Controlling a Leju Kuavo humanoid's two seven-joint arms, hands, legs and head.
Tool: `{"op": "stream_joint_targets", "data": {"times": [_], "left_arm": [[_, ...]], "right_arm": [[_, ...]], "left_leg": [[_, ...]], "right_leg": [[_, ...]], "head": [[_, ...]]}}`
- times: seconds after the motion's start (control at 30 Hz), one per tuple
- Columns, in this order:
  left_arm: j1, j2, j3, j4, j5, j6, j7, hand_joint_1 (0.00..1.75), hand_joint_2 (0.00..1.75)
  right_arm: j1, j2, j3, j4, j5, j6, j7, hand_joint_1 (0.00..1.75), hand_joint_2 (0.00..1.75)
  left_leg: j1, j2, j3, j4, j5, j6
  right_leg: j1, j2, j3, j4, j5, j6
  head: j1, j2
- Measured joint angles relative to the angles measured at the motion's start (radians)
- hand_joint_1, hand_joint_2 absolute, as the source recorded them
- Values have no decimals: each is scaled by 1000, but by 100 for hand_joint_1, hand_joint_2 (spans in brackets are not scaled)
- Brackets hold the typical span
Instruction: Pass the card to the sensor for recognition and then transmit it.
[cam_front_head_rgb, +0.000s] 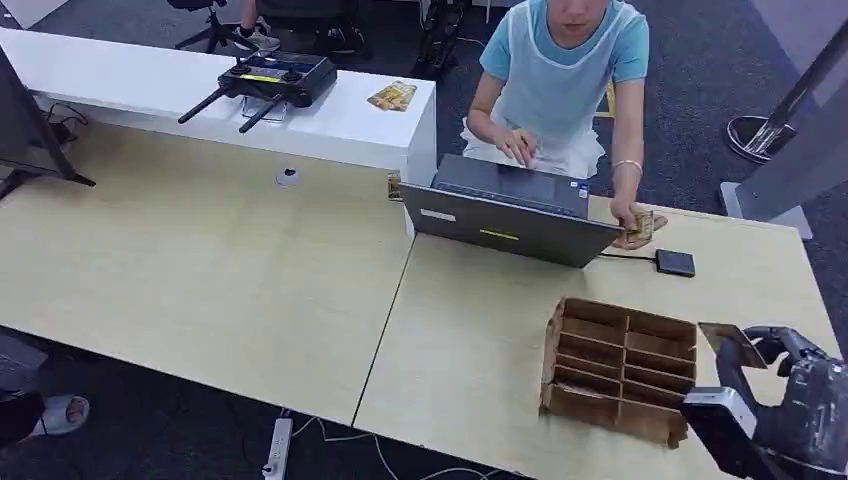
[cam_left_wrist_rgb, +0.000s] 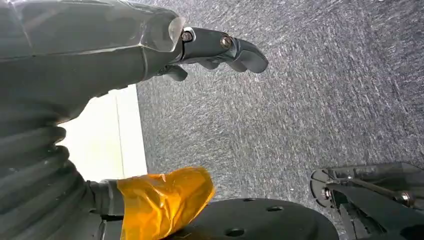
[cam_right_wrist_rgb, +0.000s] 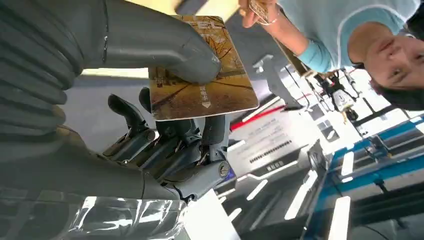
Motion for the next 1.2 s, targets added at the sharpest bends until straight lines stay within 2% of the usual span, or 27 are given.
{"op": "stream_joint_targets", "data": {"times": [0.37, 0.7, 0.77, 0.93, 1.13, 1.2], "left_arm": [[-4, 7, -7, 0, -24, -10, -7, 0, 175], [-12, 14, -34, 0, -40, -26, -7, 0, 175], [-13, 14, -38, 0, -42, -26, -7, 0, 175], [-17, 17, -51, 0, -44, -27, -6, 0, 175], [-18, 18, -64, 0, -46, -30, -2, 0, 175], [-19, 18, -71, 0, -46, -30, 0, 0, 175]], "right_arm": [[-229, -47, 79, 89, 61, 33, 58, 171, 175], [-500, -52, 170, 297, 66, 114, 84, 171, 175], [-545, -49, 187, 337, 60, 134, 94, 168, 175], [-660, -26, 238, 456, 77, 160, 128, 173, 175], [-770, 16, 287, 612, 118, 161, 164, 169, 175], [-799, 31, 300, 668, 135, 157, 172, 175, 175]], "left_leg": [[0, 0, 0, 0, 0, 0], [0, 0, 0, 0, 1, 0], [0, 0, -1, 0, 1, 0], [0, -1, 0, 0, 1, 0], [0, 0, 0, 0, 1, 0], [0, 0, 0, 0, 1, 0]], "right_leg": [[0, 0, 0, 0, 0, 0], [0, 0, 0, 1, 1, 0], [0, 0, 0, 1, 1, 0], [0, 0, 0, 1, 1, 0], [0, 0, 0, 1, 1, 0], [0, 0, 0, 1, 1, 0]], "head": [[0, 0], [0, 0], [0, 0], [0, 0], [0, 0], [0, 0]]}}
